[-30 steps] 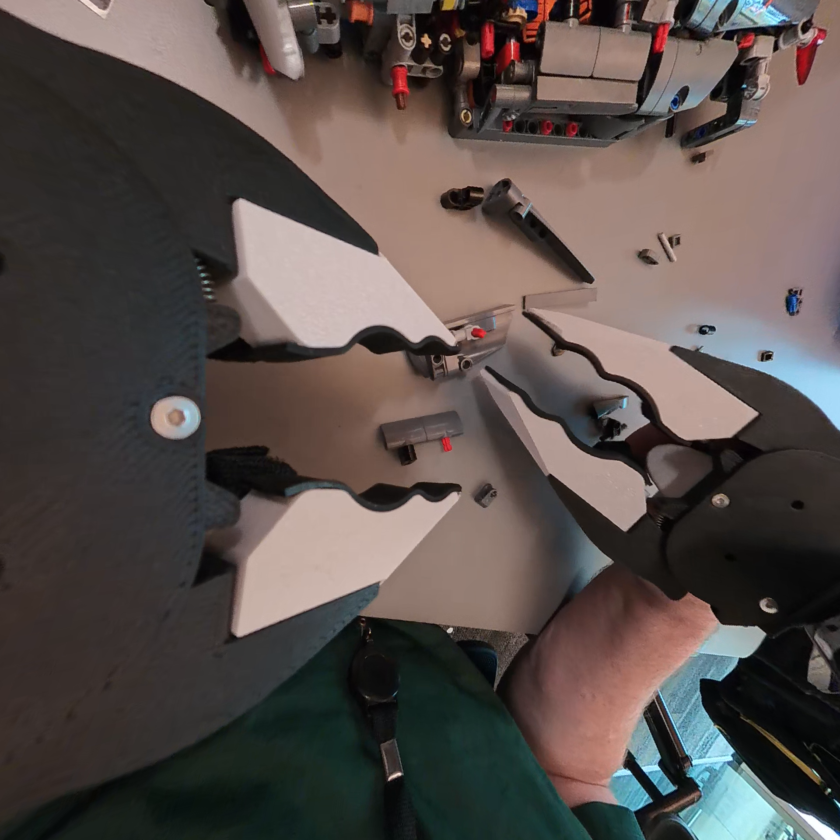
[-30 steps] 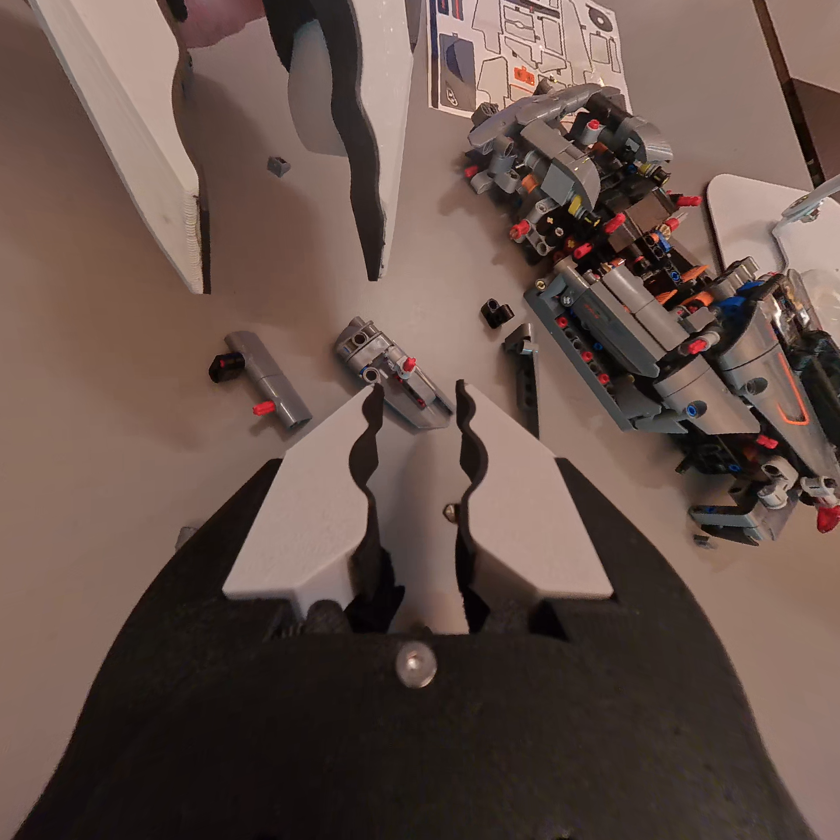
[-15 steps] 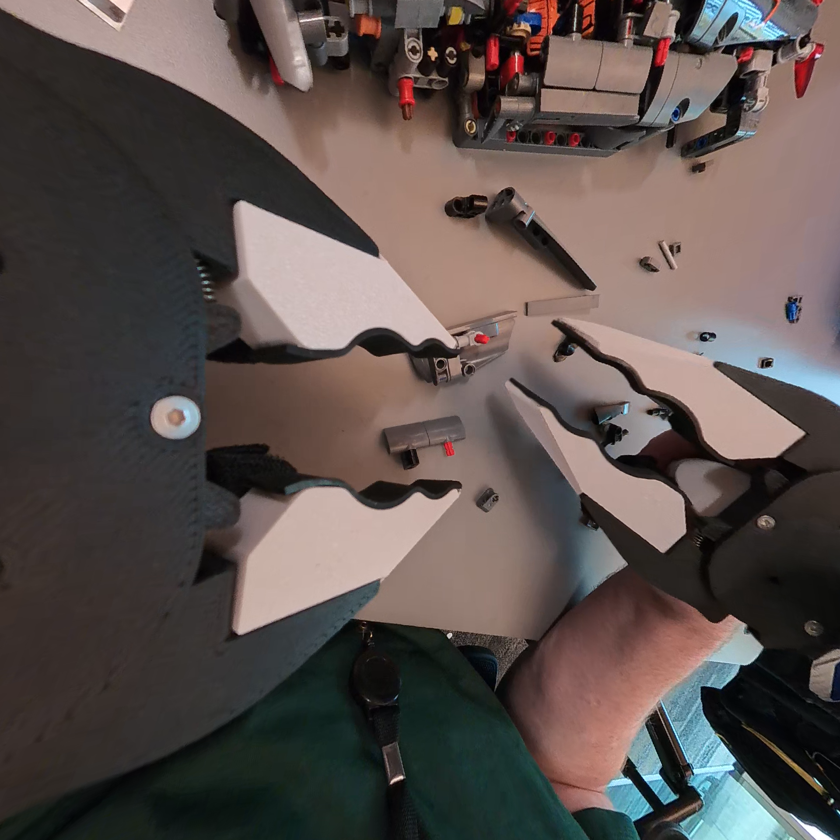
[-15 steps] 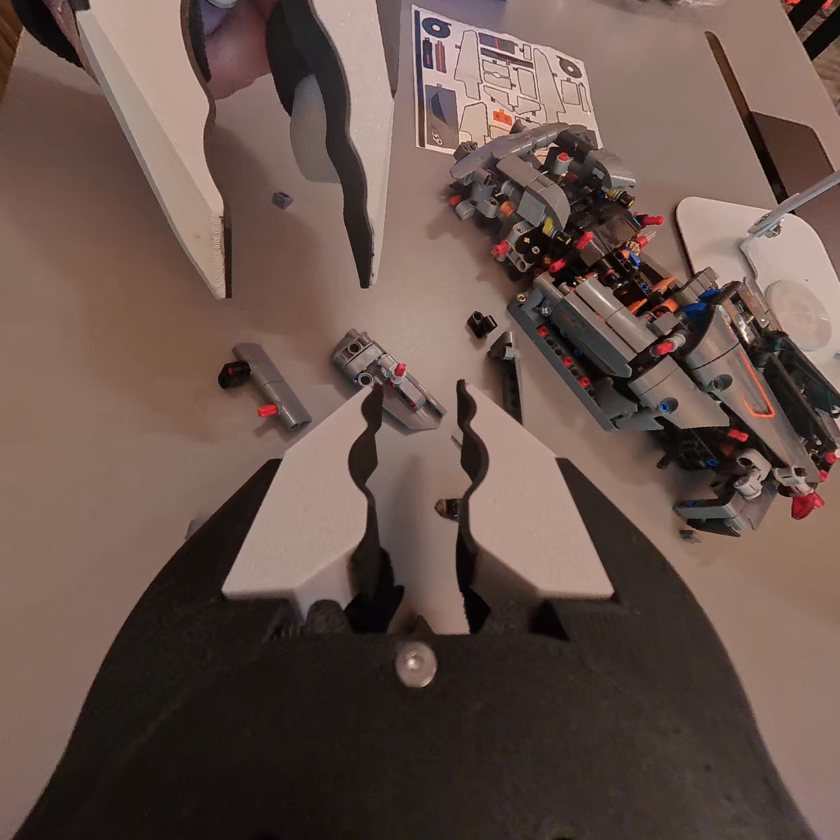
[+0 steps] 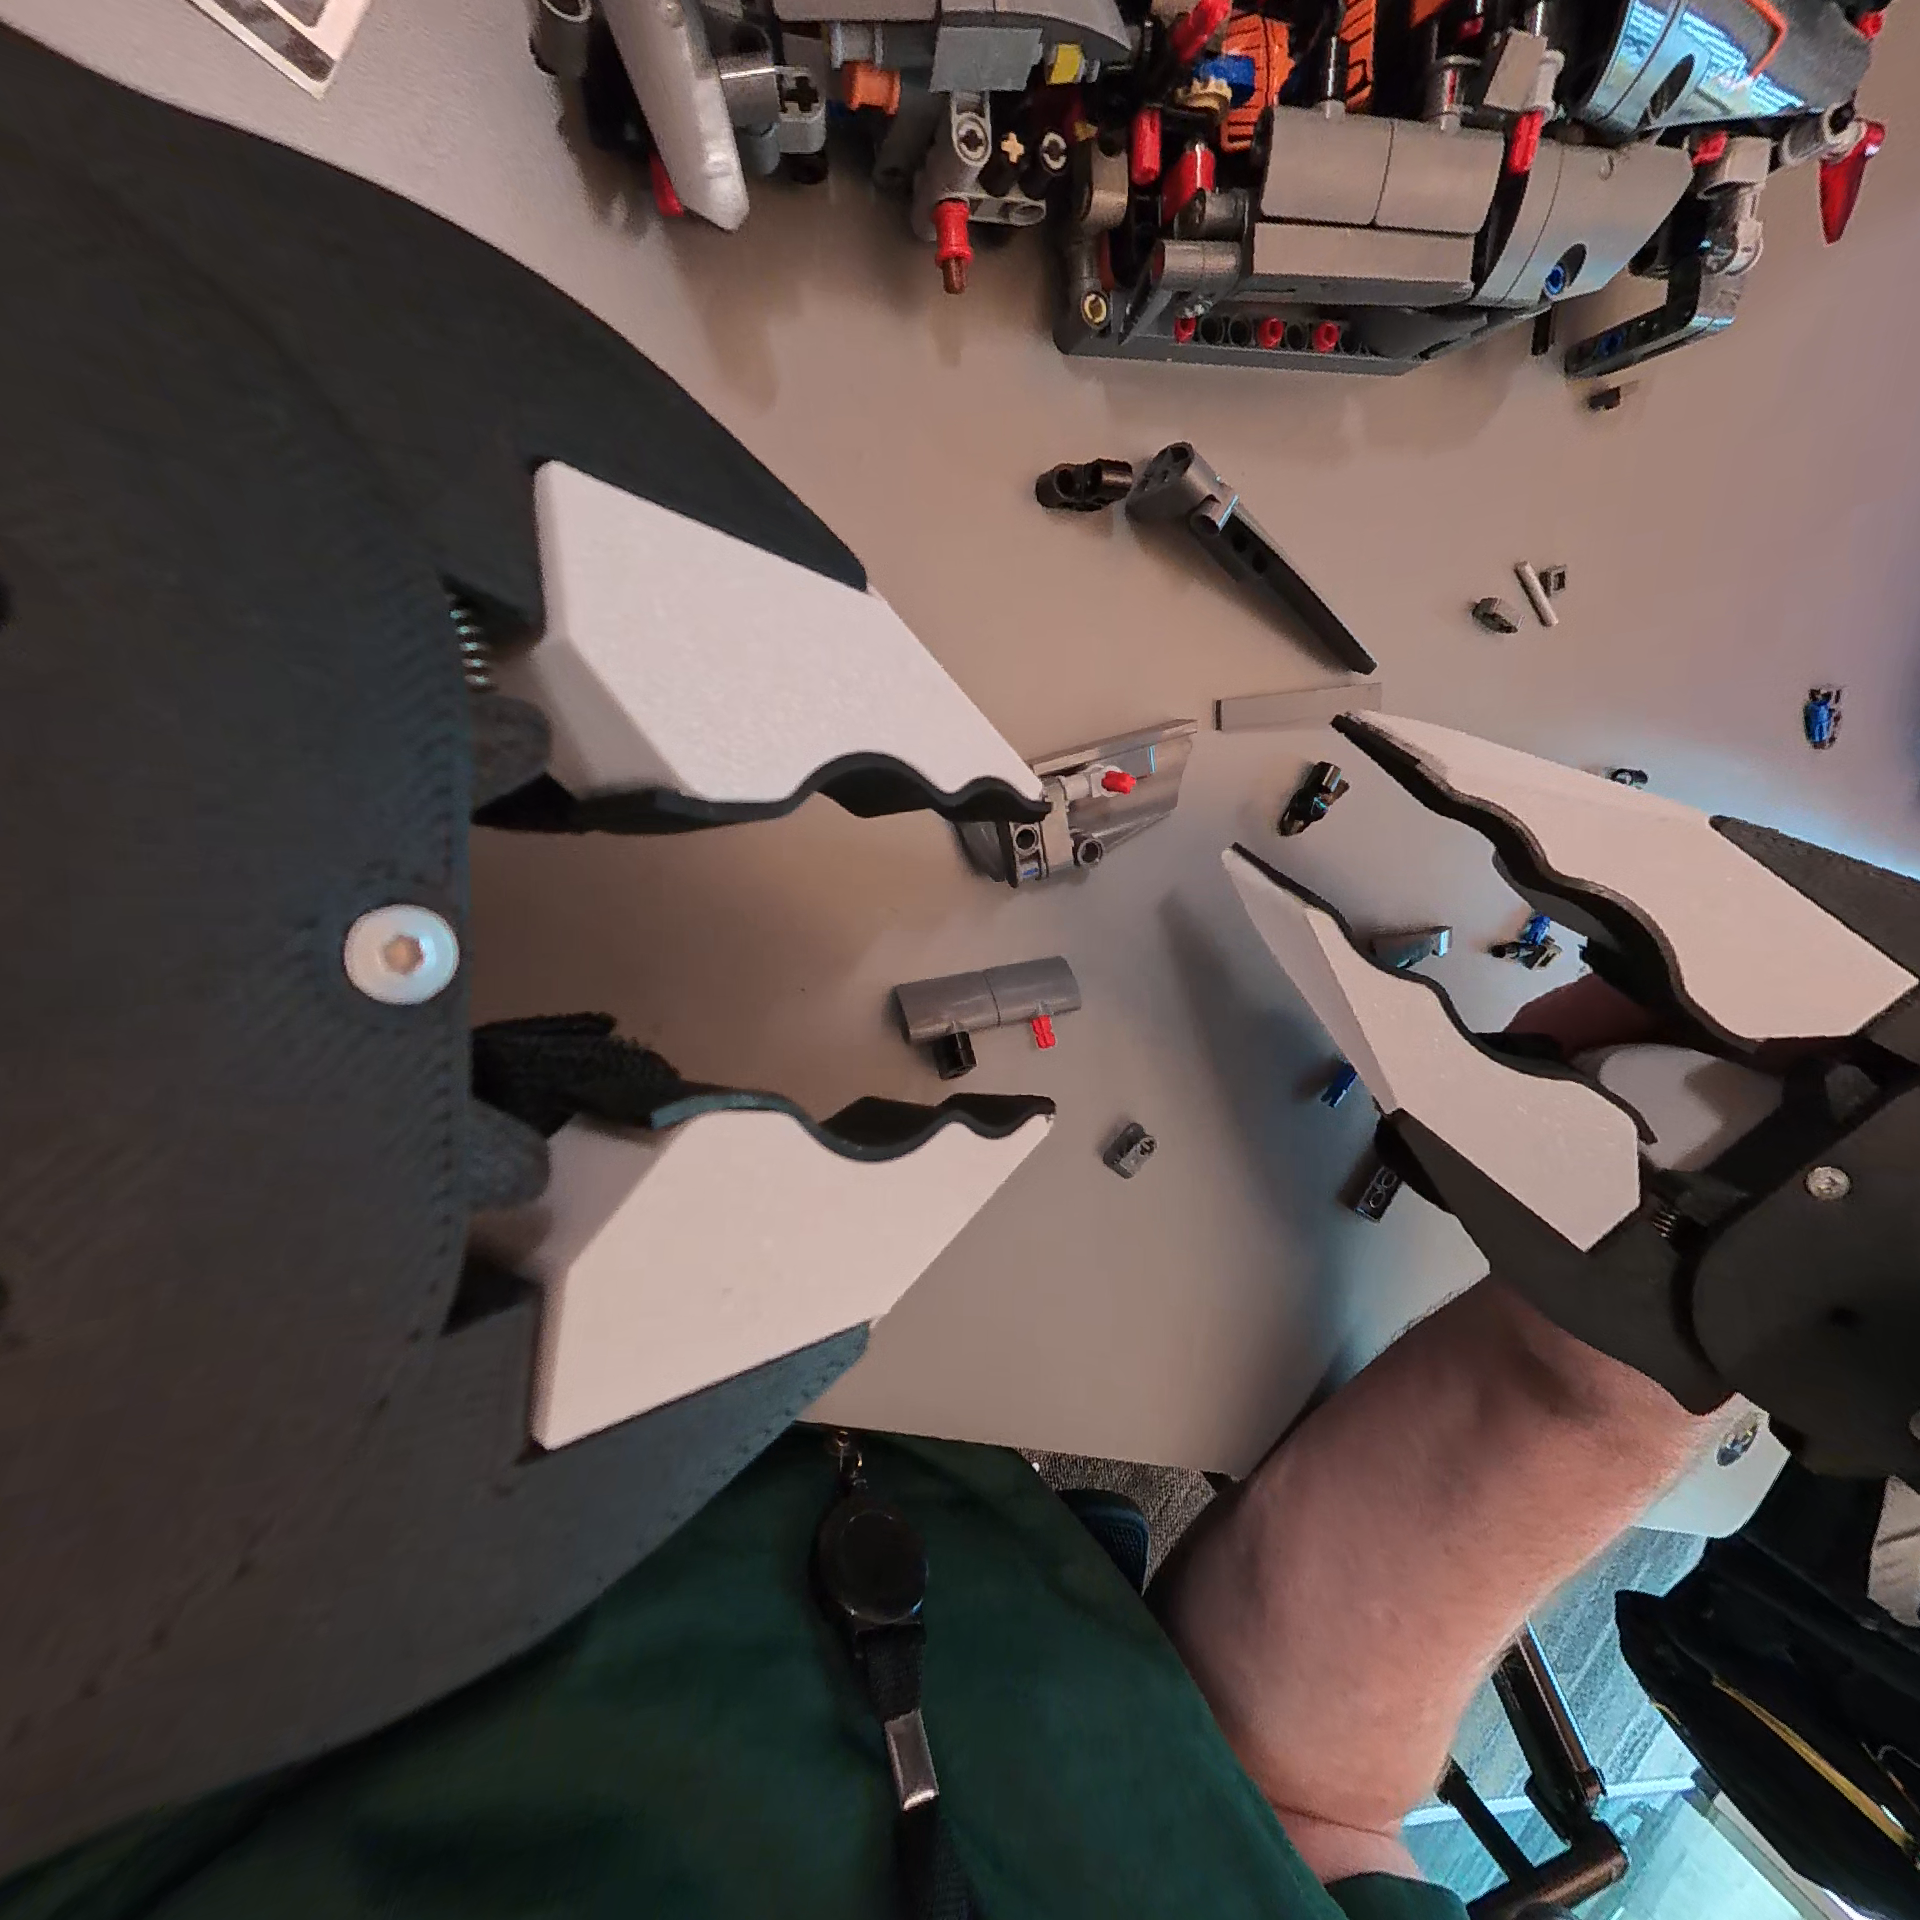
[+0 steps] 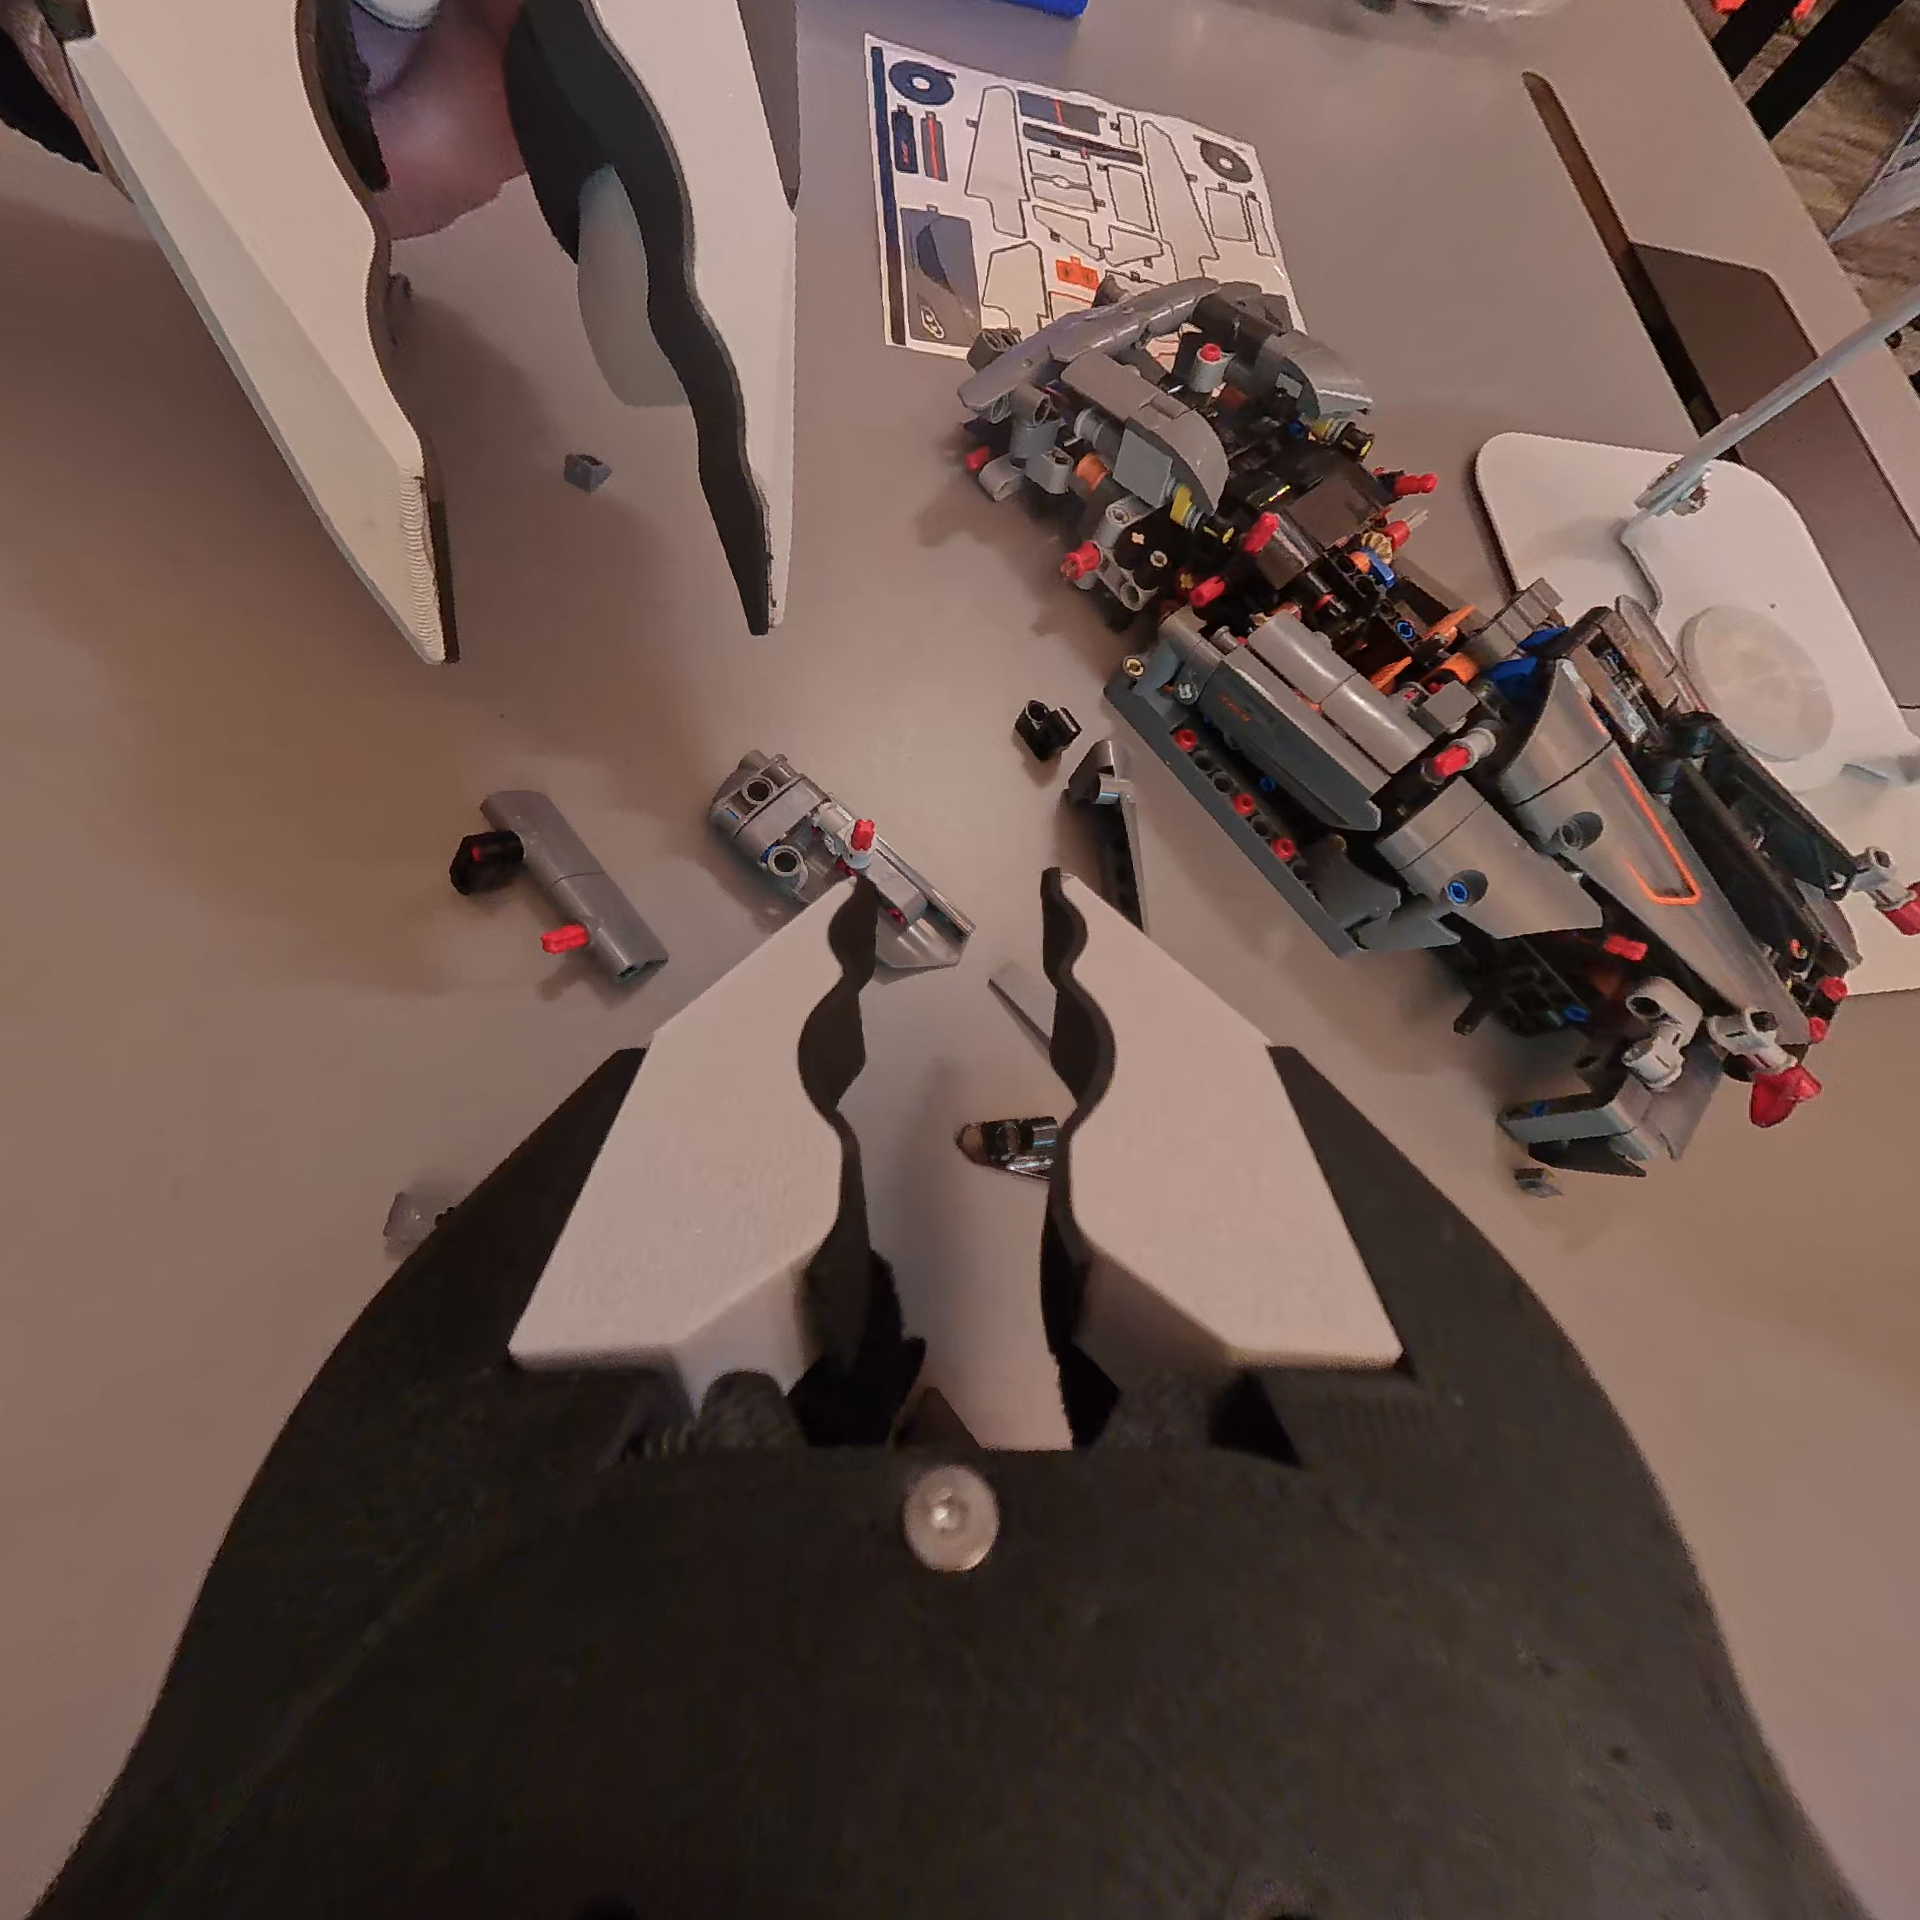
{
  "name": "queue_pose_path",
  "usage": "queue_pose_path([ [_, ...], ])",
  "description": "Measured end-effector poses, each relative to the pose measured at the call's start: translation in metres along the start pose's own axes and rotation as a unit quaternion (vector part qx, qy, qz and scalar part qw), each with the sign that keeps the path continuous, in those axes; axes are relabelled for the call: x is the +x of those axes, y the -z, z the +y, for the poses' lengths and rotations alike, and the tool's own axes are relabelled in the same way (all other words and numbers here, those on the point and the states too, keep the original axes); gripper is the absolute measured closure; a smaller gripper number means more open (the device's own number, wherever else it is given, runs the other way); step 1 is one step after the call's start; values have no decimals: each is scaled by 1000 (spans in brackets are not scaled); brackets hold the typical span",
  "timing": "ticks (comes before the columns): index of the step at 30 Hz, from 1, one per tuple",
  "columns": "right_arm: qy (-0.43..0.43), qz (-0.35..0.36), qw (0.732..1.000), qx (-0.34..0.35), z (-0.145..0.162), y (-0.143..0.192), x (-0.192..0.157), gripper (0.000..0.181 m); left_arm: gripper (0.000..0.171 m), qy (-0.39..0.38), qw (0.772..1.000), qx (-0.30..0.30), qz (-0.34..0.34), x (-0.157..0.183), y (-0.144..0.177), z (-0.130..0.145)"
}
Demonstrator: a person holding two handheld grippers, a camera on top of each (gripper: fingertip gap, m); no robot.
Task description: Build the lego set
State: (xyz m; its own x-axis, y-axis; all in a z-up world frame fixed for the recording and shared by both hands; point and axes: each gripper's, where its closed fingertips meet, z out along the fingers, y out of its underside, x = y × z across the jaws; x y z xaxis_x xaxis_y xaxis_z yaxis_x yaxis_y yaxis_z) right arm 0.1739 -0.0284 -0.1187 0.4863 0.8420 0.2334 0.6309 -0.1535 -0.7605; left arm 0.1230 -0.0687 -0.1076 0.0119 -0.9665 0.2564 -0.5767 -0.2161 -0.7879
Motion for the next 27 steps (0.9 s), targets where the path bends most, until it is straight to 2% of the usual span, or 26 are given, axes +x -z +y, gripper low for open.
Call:
queue_pose_path([
  [10,-3,9,1000,15,-5,5,4,152,122,-5,1000,-4,-7,0,1,1],
  [15,-30,28,996,78,-22,26,17,151,122,-14,1000,-3,-18,0,12,1],
  [20,-74,62,986,139,-29,62,35,151,124,-10,998,15,-68,-15,53,1],
  [27,-114,103,977,148,-13,96,52,151,132,12,988,39,-147,-39,118,14],
])
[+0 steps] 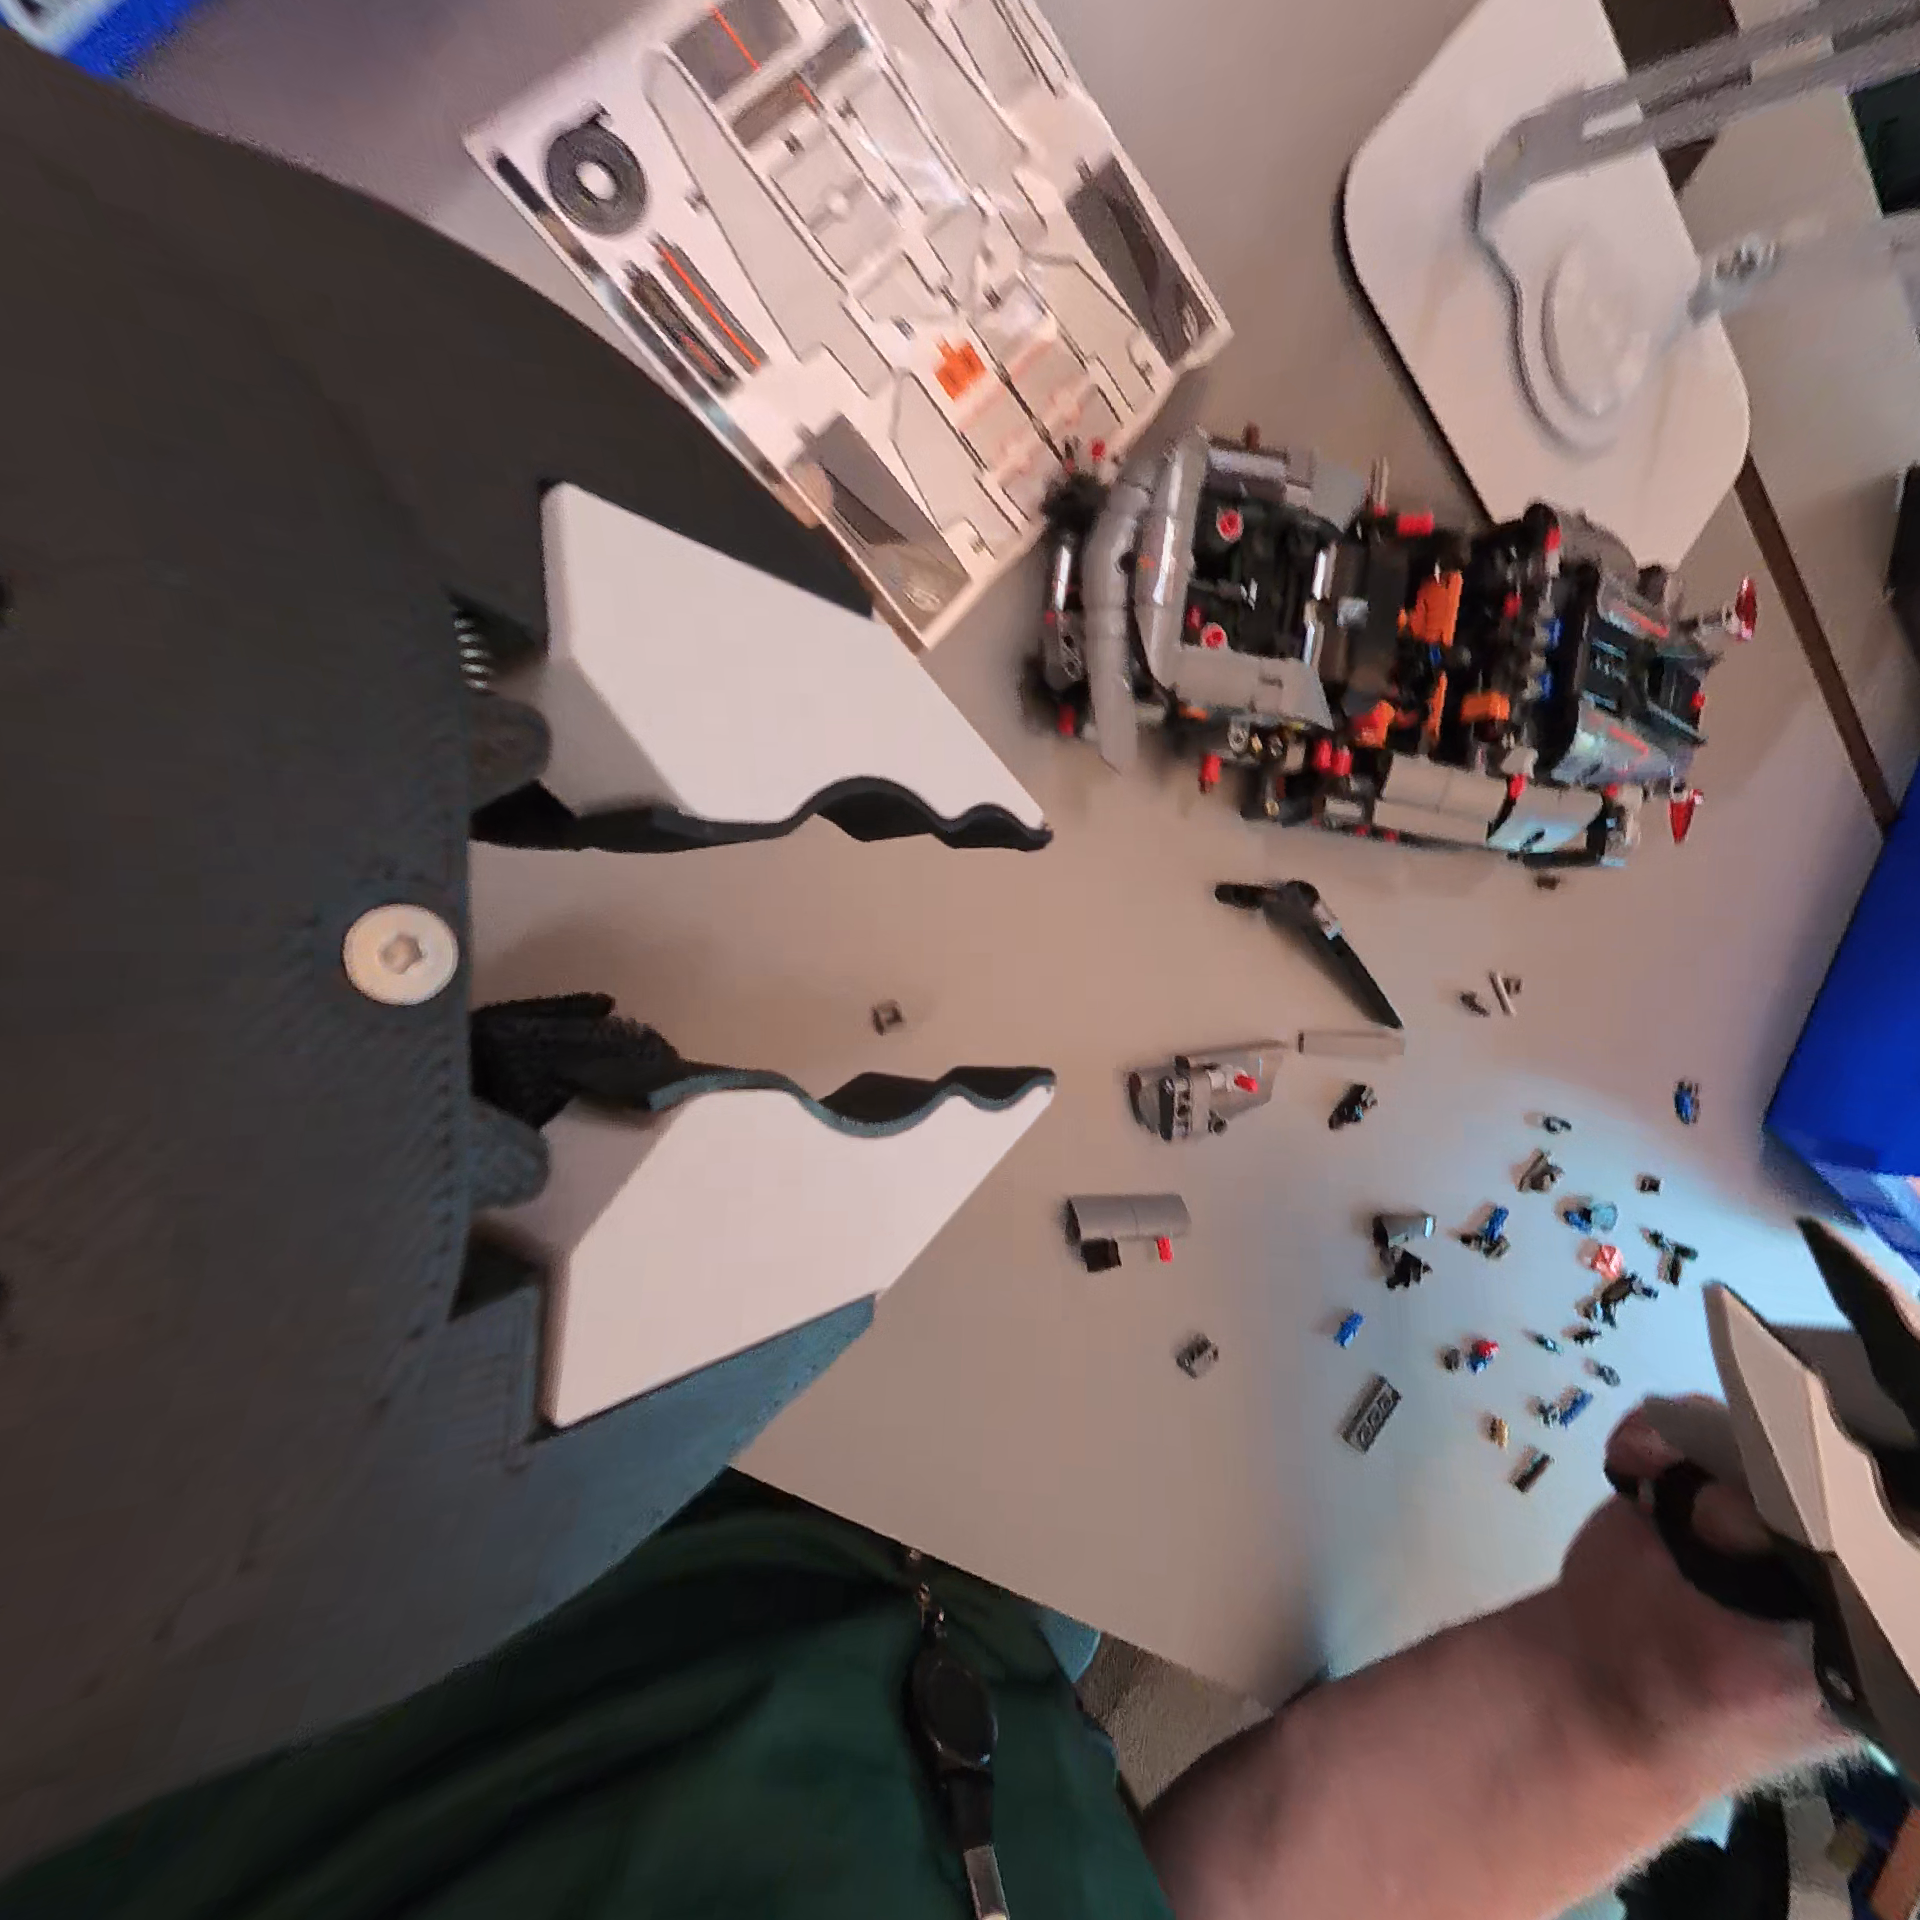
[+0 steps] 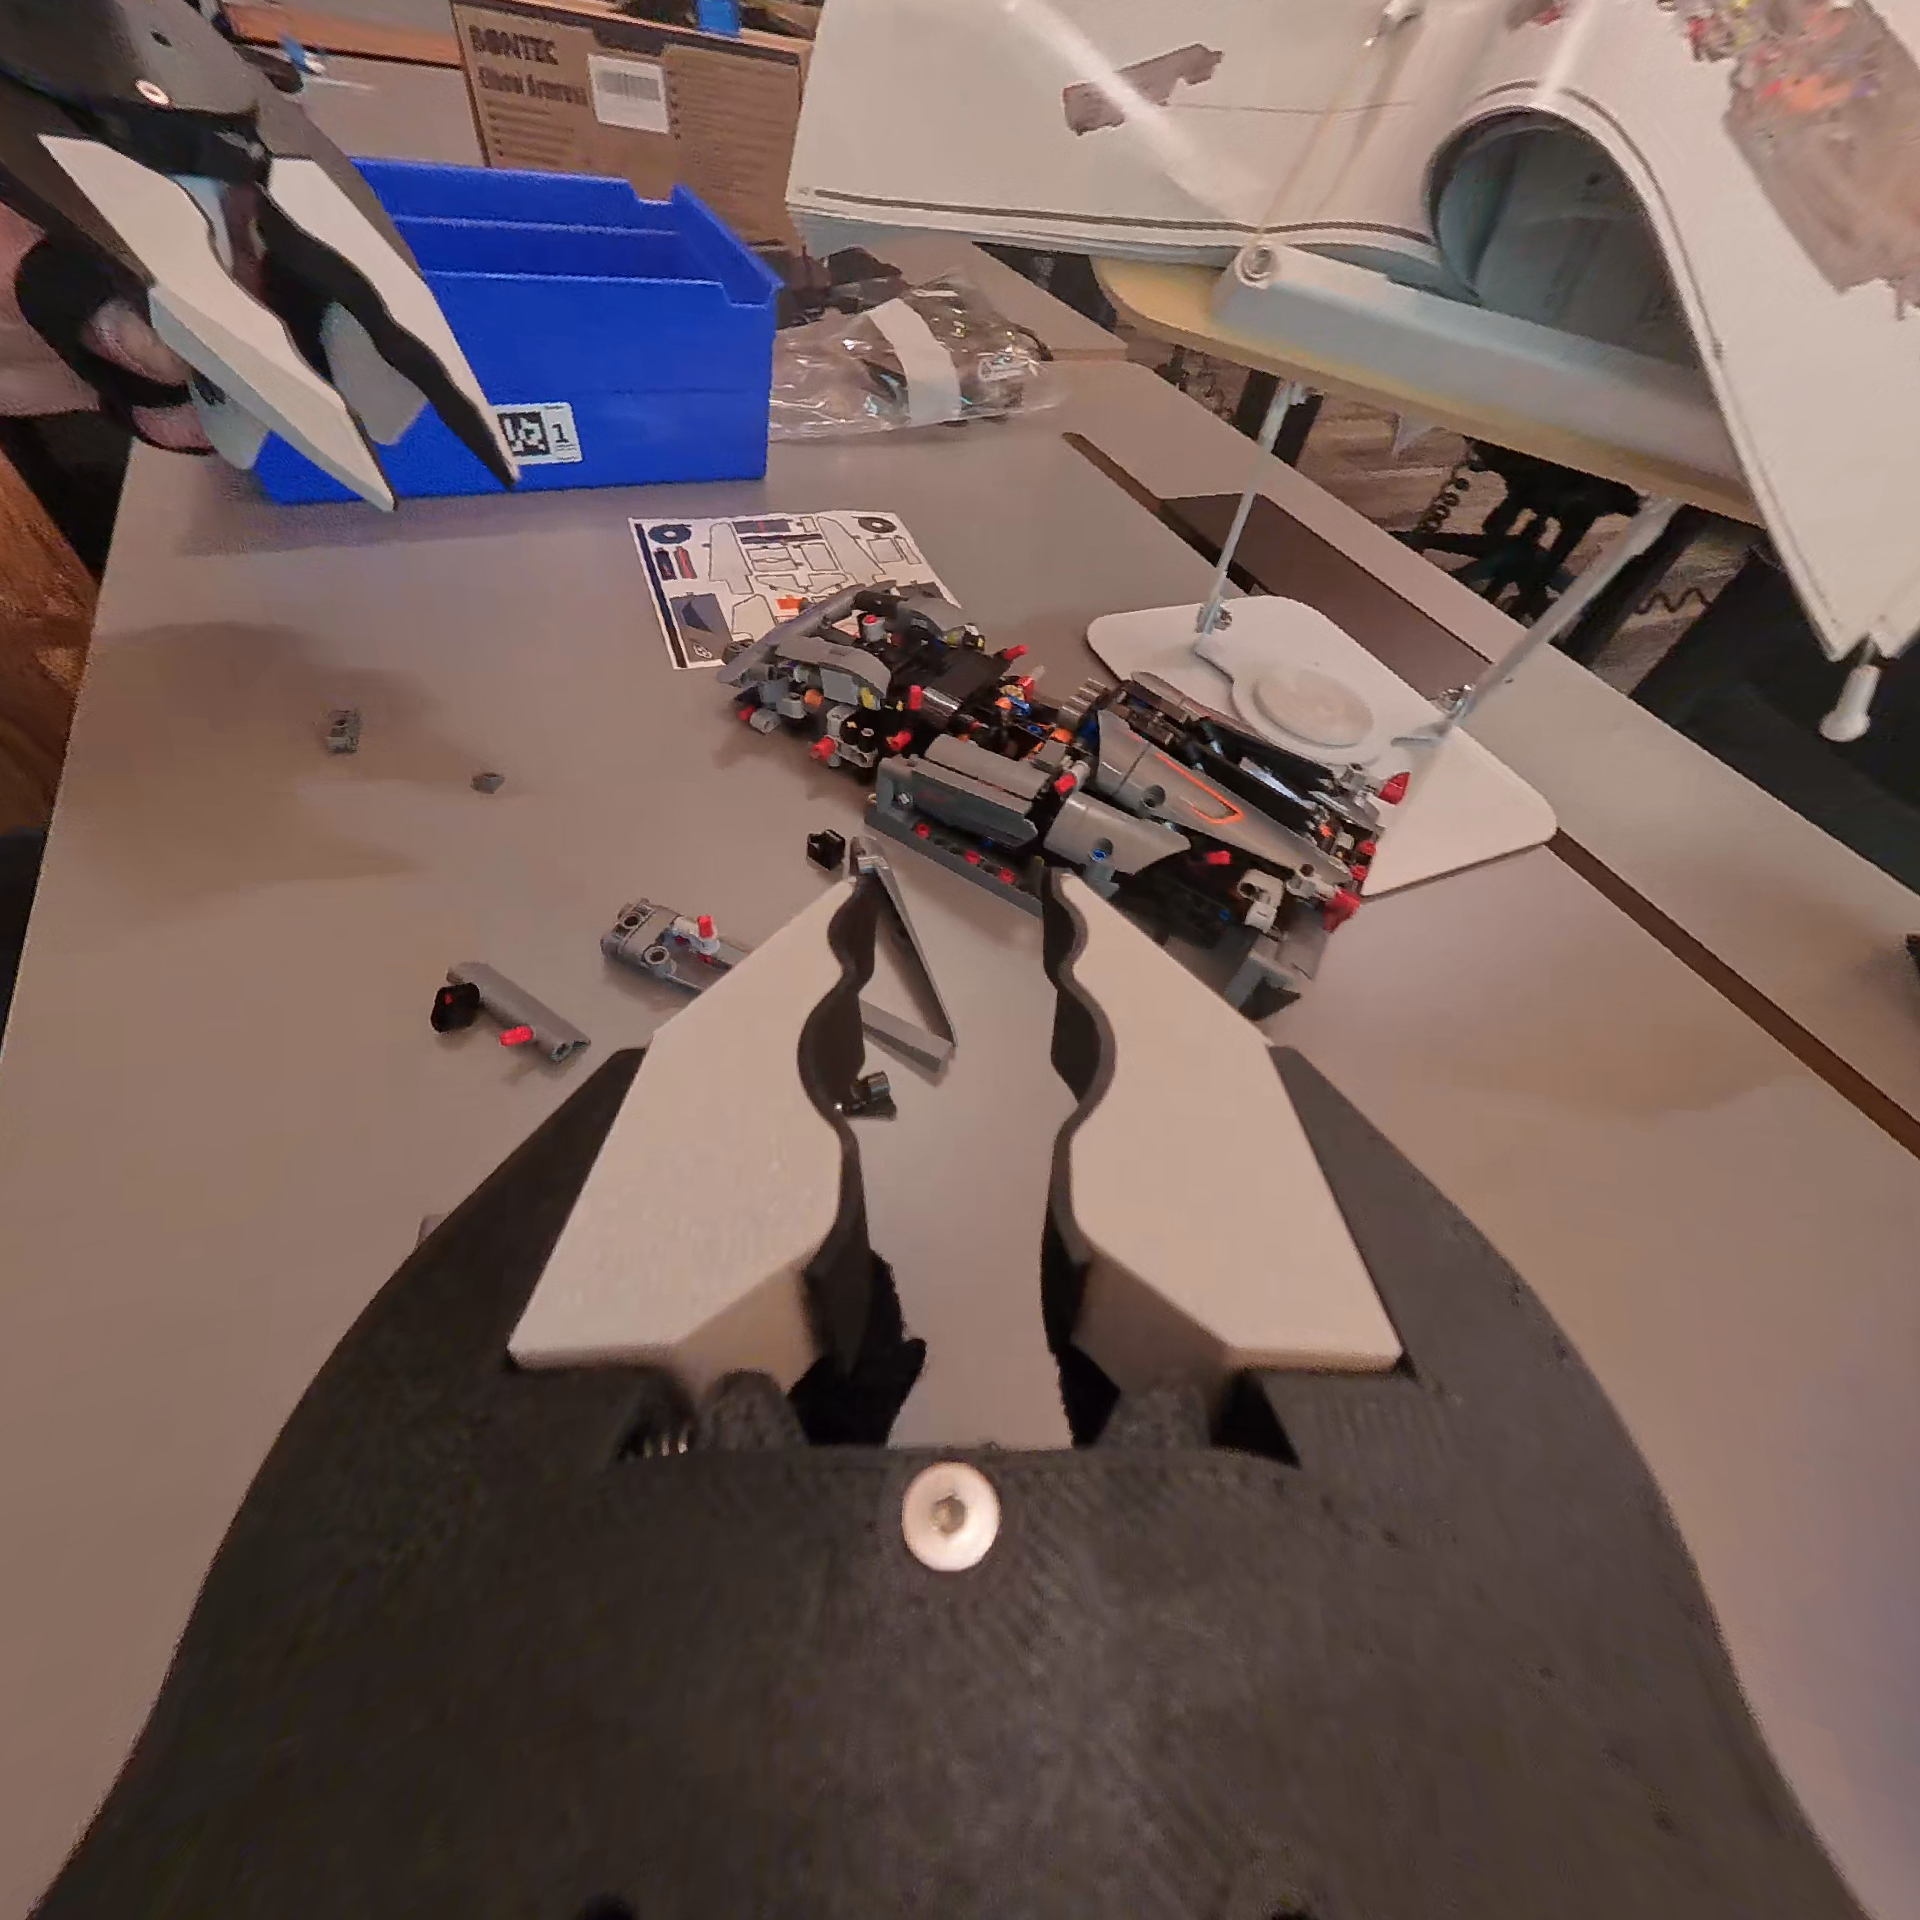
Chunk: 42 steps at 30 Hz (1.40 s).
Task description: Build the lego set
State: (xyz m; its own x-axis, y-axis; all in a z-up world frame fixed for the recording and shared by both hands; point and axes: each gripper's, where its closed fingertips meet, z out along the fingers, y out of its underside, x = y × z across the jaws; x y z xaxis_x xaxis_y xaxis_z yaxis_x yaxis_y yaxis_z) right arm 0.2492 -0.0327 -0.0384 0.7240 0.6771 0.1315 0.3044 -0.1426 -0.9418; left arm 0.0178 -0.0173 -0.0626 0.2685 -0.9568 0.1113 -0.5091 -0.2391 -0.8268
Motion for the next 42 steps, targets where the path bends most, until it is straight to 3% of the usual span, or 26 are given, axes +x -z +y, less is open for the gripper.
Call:
queue_pose_path([
  [6,-4,17,1000,-20,12,14,4,153,136,-2,998,-41,-45,-16,20,23],
  [13,-6,20,999,-31,21,26,0,152,136,-5,998,-59,-33,-11,20,34],
  [29,-41,12,997,-60,50,44,-7,152,137,-42,995,-81,41,21,-27,29],
  [34,-43,-17,996,-81,63,45,-25,155,137,-57,992,-89,75,37,-48,25],
  [42,-29,-133,981,-138,76,25,-100,154,137,-80,982,-107,132,74,-83,28],
])
